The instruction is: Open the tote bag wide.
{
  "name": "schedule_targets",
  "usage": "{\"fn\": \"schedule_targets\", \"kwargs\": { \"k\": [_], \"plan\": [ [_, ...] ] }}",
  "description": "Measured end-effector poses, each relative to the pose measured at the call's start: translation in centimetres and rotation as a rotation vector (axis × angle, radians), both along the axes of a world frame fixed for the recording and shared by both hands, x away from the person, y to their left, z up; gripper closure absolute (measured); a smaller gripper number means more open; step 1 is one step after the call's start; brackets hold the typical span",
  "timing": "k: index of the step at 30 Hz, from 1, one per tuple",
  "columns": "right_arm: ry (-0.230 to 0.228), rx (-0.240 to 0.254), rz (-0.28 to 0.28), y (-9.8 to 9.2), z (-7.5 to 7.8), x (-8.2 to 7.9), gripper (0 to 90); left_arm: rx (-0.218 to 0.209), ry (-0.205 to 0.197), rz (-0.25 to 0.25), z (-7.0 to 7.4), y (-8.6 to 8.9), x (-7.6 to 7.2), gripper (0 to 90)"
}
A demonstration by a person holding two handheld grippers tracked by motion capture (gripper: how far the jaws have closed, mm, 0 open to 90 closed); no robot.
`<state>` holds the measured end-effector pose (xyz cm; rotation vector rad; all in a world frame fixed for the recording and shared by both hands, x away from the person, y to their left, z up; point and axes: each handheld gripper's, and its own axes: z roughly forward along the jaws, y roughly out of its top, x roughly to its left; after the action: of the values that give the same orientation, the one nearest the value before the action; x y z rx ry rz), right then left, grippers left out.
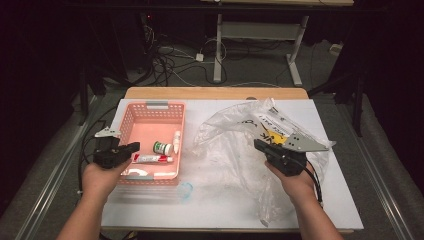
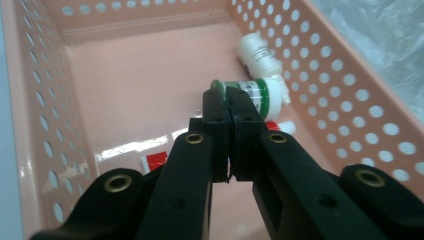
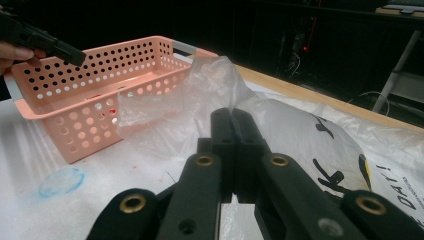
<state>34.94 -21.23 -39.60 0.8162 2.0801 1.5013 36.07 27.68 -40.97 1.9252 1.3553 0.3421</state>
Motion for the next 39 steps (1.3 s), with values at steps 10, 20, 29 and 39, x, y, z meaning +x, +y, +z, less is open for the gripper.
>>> {"fn": "schedule_targets", "kwargs": {
  "k": [10,20,29,39],
  "plan": [
    [0.0,0.0,0.002,0.0,0.0,0.0,90.0,0.109,0.147,-0.036,0.1,-1.1,3.1,88.0],
    [0.004,-0.003,0.004,0.1,-0.1,0.0,90.0,0.247,0.289,-0.058,-0.8,-2.2,6.0,88.0],
    [0.004,-0.008,0.006,0.1,-0.2,-0.1,90.0,0.323,0.398,-0.063,-2.1,-2.7,7.5,88.0],
    [0.006,-0.01,0.006,0.1,-0.3,0.0,90.0,0.375,0.455,-0.059,-3.2,-3.1,8.3,88.0]
  ]
}}
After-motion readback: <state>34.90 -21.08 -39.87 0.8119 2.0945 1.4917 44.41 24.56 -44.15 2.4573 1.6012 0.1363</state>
